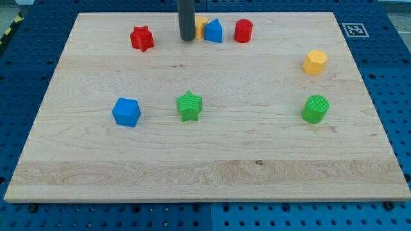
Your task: Push red star into yellow heart
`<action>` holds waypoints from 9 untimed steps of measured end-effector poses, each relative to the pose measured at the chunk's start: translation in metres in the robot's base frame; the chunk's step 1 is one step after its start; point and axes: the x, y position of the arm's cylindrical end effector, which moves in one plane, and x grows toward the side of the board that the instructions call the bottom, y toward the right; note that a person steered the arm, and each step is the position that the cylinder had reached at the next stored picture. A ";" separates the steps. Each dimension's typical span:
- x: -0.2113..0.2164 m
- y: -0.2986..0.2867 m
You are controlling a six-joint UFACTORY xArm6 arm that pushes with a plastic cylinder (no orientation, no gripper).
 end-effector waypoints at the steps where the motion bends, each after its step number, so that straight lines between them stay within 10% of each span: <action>1: 0.002 0.000; 4: 0.066 -0.060; 9: 0.013 -0.137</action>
